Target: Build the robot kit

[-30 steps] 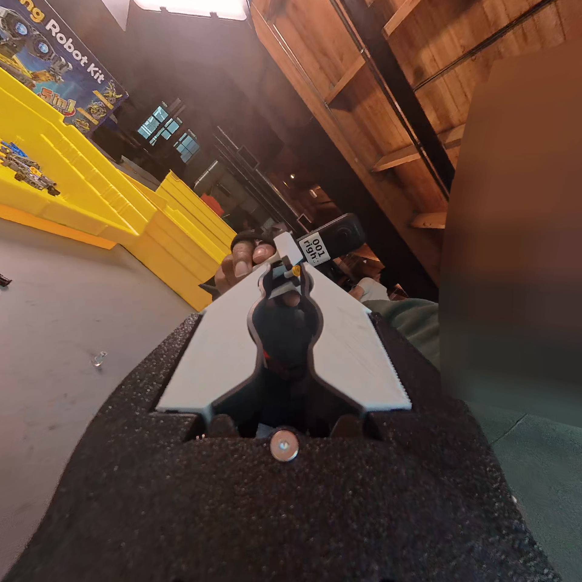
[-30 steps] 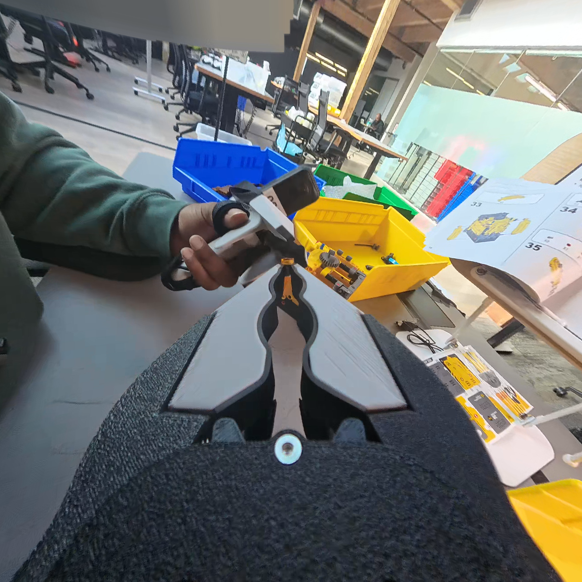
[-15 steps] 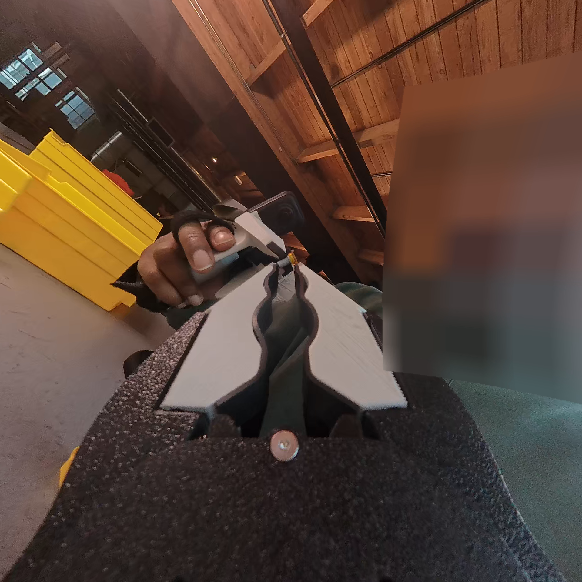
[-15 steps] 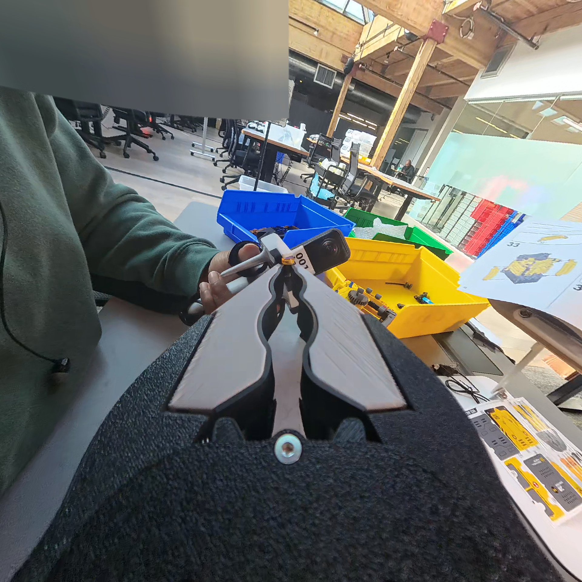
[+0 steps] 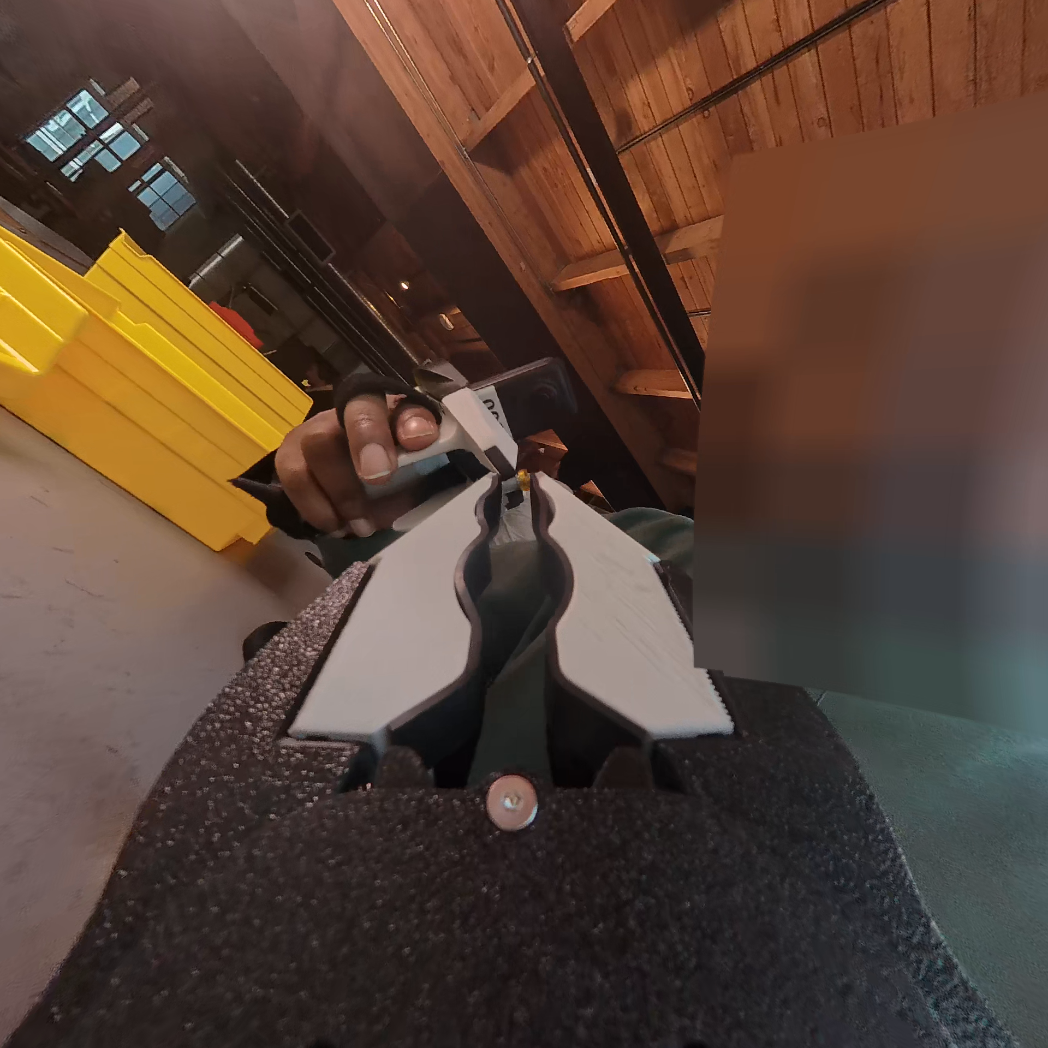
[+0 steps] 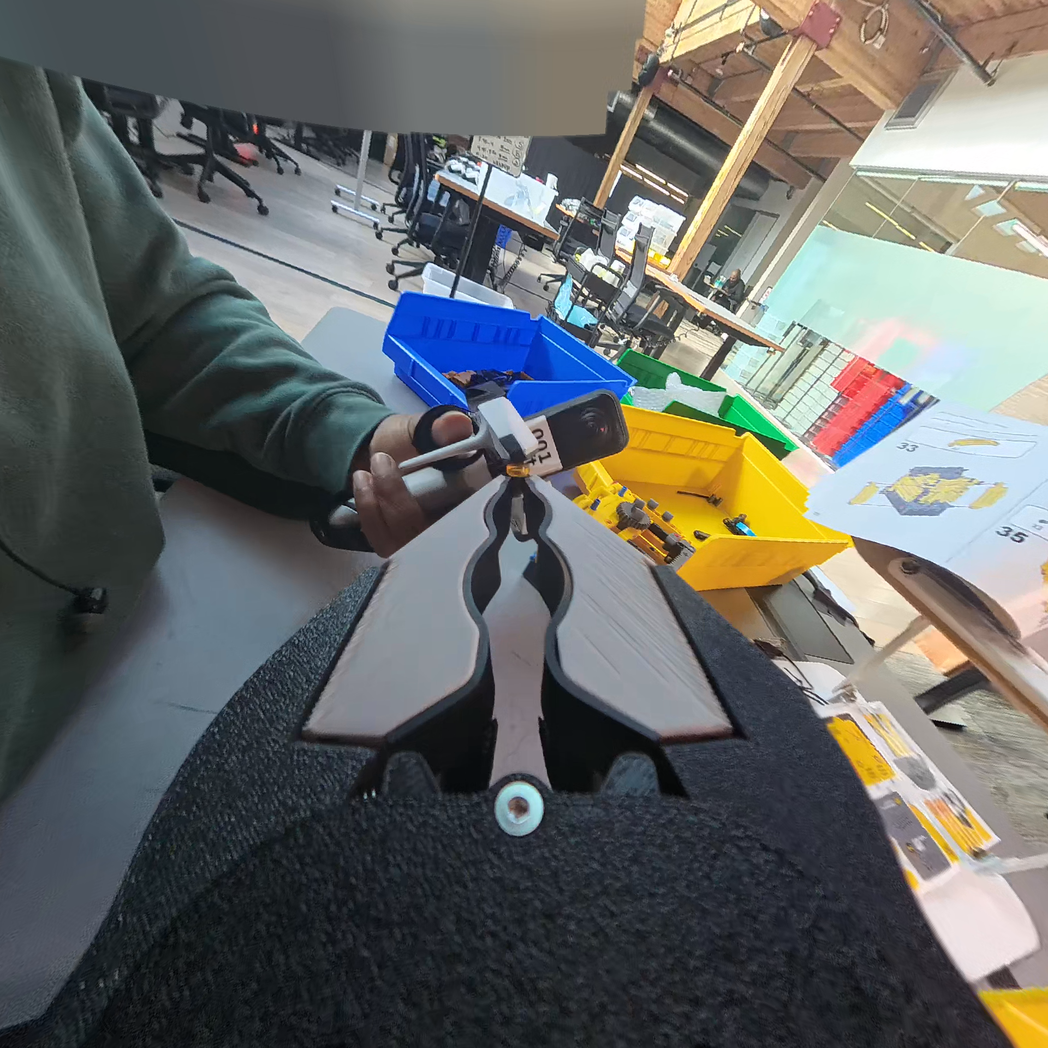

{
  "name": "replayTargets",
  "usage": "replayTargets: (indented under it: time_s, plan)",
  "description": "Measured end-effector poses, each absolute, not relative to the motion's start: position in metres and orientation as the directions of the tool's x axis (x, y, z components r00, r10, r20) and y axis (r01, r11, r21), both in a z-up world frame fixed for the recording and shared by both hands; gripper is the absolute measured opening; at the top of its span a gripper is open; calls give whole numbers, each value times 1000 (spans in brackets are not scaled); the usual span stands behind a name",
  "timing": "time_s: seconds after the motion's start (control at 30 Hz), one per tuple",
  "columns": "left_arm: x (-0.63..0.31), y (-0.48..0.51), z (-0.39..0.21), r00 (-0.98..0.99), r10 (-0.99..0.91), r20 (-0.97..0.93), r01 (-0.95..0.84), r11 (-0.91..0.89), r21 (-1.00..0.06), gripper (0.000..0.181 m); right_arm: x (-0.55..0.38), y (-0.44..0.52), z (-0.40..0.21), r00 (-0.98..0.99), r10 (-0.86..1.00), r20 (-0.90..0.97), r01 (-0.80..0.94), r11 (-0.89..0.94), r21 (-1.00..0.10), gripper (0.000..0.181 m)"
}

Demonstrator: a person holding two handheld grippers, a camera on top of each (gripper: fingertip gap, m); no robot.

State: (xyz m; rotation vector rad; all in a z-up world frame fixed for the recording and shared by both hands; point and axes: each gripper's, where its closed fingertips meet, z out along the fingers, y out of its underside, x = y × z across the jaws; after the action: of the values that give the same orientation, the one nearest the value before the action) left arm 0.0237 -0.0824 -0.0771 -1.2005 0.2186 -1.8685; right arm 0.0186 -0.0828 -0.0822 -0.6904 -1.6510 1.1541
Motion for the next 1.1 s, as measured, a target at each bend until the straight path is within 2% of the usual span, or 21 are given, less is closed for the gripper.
replayTargets:
  time_s: [0.17,0.3,0.4,0.8,0.87,0.97,1.1]
  plan:
    - [23,-76,-83,-55,-751,658,573,-564,-595,9,14,-78,-89,-313,814,489,-29,507,-862,4]
    - [21,-74,-84,-9,-752,659,573,-544,-613,9,12,-75,-90,-302,818,491,-16,510,-860,4]
    - [15,-66,-88,95,-750,654,580,-493,-649,4,7,-67,-95,-248,801,545,30,569,-822,4]
    - [4,-50,-97,388,-694,606,551,-353,-756,4,-6,-51,-105,-135,751,646,164,660,-733,6]
    - [3,-51,-94,423,-695,582,539,-324,-778,4,-7,-51,-102,-122,774,622,140,634,-761,5]
    - [-4,-56,-80,305,-729,613,626,-331,-706,15,-5,-54,-88,-146,869,472,28,481,-876,5]
    - [-3,-67,-66,-36,-743,669,695,-499,-517,25,6,-64,-57,-253,941,224,-164,186,-969,5]
